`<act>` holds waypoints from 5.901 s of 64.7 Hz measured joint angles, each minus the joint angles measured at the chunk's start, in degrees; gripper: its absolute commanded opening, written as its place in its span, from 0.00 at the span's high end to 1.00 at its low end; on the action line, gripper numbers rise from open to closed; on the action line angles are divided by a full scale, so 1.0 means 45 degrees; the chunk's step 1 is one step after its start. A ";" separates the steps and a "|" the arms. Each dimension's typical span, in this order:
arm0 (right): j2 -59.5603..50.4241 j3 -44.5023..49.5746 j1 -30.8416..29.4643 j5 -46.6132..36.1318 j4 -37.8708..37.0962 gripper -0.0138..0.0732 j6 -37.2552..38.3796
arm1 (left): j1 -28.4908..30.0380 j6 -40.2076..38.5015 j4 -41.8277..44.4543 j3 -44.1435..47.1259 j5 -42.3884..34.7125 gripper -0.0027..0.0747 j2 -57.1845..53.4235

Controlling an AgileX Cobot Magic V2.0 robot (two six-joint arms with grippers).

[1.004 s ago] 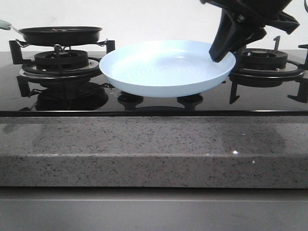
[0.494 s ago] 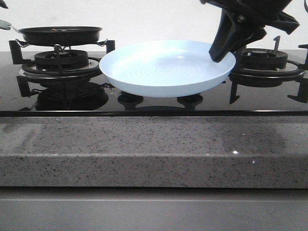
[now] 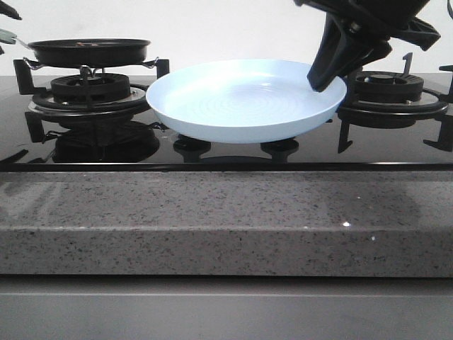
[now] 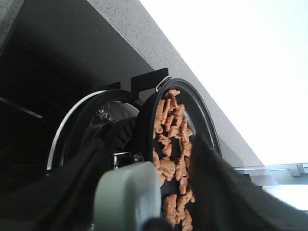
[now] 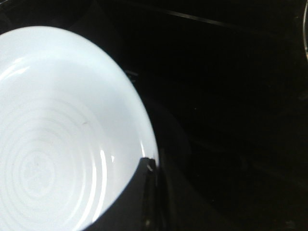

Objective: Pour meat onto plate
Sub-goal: 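Grasp the pale green pan handle with the left gripper and lift the pan, then tilt the pan over the held plate with the left gripper, pouring meat, then lower the empty pan back onto its burner with the left gripper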

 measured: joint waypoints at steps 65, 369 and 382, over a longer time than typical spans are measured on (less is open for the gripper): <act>0.0000 0.0000 0.0000 0.0000 0.0000 0.98 0.0000 | 0.0000 0.0198 -0.0176 -0.0020 0.0680 0.99 -0.2028; 0.0009 0.0000 0.0000 0.0000 0.0021 0.98 0.0000 | 0.0466 0.2344 -0.2154 0.2634 -0.0399 0.30 -0.1068; 0.0009 0.0000 0.0000 0.0000 0.0021 0.98 0.0000 | 0.0834 0.2010 -0.0257 0.2634 -0.0171 0.30 -0.2562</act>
